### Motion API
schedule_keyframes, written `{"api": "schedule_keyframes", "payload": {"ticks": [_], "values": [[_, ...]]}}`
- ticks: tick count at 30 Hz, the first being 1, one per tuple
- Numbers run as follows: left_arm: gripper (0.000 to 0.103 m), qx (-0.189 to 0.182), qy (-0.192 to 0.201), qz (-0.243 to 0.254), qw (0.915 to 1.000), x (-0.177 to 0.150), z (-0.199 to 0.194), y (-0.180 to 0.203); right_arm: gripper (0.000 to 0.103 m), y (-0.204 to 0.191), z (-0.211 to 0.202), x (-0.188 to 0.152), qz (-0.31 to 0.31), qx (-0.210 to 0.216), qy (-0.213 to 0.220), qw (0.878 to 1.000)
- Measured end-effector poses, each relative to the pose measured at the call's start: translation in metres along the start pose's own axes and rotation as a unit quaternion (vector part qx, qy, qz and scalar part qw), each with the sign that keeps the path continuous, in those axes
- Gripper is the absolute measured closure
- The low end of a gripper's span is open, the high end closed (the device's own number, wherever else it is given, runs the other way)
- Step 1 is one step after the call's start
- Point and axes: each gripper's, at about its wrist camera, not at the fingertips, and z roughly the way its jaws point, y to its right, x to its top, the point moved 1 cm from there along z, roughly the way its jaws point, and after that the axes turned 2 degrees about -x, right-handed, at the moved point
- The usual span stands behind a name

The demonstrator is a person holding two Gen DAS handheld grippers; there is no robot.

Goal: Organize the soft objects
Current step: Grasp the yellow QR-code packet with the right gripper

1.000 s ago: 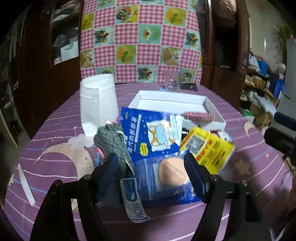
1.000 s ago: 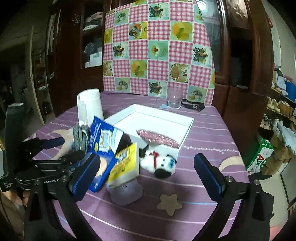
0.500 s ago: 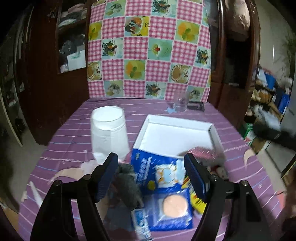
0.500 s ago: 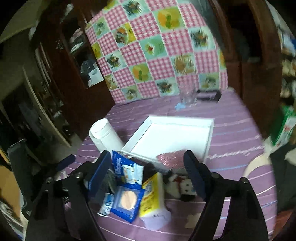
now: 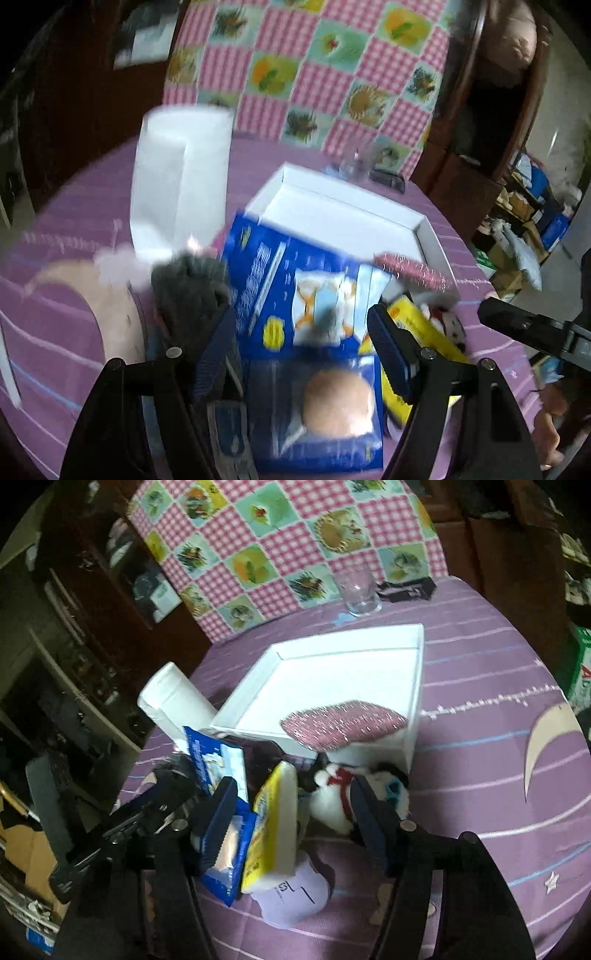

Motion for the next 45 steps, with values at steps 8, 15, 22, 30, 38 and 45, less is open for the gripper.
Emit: {"api": "schedule_keyframes", "payload": {"ticks": [8, 15, 22, 30, 38, 45], "values": [[0.029, 0.015, -0.019, -0.016, 0.9996, -0.002, 0.006, -0.006, 0.05, 0.004, 0.013, -0.008, 0.028, 0.01, -0.039, 0.999], [0.029, 0.039, -0.051, 0.015, 0.9978, -0.011, 0.015, 0.0, 0.061, 0.01, 0.029, -0.013, 0.063, 0.037, -0.084, 0.994], [0.024, 0.03, -0.054, 0.014, 0.998, -0.012, 0.013, 0.001, 0.063, 0.01, 0.029, -0.017, 0.08, 0.06, -0.097, 0.99], [0.024, 0.02, -0.064, 0.021, 0.9975, -0.014, 0.014, 0.005, 0.077, 0.0, 0.032, -0.022, 0.054, 0.047, -0.109, 0.991], [0.024, -0.006, -0.086, 0.029, 0.9959, -0.018, 0.017, 0.011, 0.084, 0.002, 0.031, -0.023, 0.057, 0.051, -0.107, 0.991], [0.024, -0.01, -0.111, 0.049, 0.9926, -0.026, 0.021, 0.018, 0.084, 0.007, 0.014, -0.02, 0.054, 0.053, -0.067, 0.995]]}}
